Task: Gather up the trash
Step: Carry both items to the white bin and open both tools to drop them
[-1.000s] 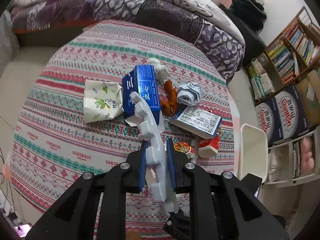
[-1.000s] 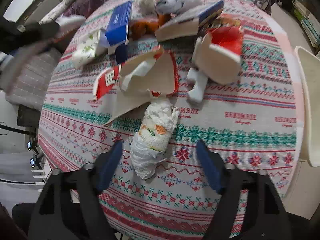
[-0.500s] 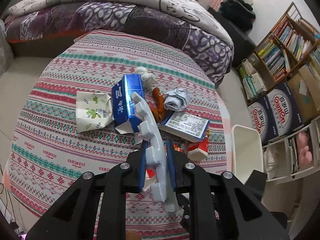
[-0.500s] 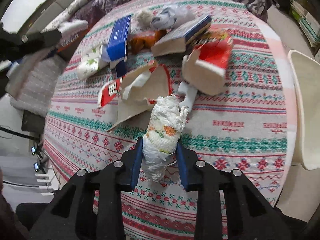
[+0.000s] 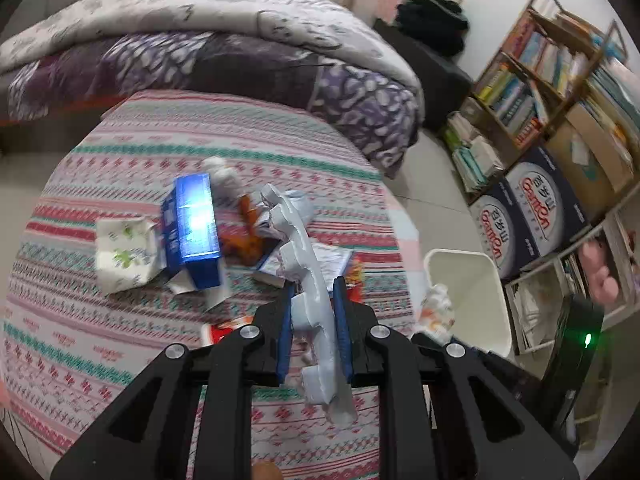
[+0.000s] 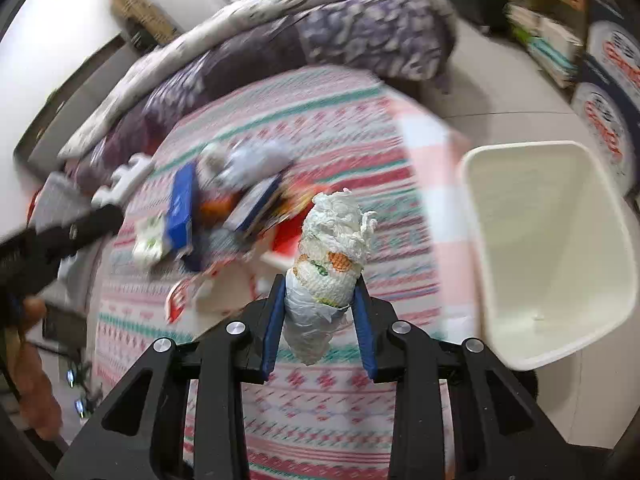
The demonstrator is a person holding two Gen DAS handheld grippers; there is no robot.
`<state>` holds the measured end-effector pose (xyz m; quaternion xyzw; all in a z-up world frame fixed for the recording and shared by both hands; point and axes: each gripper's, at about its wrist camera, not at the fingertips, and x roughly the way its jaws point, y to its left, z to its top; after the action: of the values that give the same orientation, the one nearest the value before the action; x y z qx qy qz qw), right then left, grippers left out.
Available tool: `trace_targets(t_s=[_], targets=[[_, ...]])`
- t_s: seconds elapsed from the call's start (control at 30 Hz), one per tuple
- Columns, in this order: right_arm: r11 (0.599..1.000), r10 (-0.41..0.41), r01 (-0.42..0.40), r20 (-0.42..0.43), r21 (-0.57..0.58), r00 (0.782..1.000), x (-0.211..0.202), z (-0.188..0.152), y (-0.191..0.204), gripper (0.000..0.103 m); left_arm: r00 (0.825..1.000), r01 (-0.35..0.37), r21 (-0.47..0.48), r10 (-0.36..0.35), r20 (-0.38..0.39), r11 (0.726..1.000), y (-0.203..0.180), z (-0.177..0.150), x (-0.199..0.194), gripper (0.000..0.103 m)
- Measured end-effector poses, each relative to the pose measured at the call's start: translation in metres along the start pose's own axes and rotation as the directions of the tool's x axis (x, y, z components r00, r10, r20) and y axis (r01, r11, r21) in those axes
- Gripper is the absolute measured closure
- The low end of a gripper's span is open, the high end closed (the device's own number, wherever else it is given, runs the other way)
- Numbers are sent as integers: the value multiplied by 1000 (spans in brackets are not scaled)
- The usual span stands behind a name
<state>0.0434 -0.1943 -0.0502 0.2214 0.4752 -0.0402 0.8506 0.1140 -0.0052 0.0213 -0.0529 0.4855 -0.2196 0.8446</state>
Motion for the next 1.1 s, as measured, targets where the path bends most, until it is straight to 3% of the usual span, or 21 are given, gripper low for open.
trace_targets(t_s=[0.23,0.47,0.5,0.63,0.73,1.1], targets=[[990,-68,59,66,129,995,-22,18,-53,72,998,49,99,-51,21,994,-42,-4,10,84],[961,-157,131,90,241,984,-38,27,-99,68,994,106,183,-106,-10,977,-89,-14,32,84],[954,-179,150,92,258,980,-40,29,-105,66,993,116,192,-115,-17,974,-96,-16,36,84],[927,-243,197,111,320,964,-54,30,-128,39,988,155,210,-148,-47,965,-116,-21,49,84],[909,-271,212,124,358,954,-63,31,-141,31,984,177,212,-165,-71,961,-129,-23,60,84],[849,-286,195,117,491,951,-85,29,-184,20,966,240,245,-204,-161,939,-178,-39,92,84]])
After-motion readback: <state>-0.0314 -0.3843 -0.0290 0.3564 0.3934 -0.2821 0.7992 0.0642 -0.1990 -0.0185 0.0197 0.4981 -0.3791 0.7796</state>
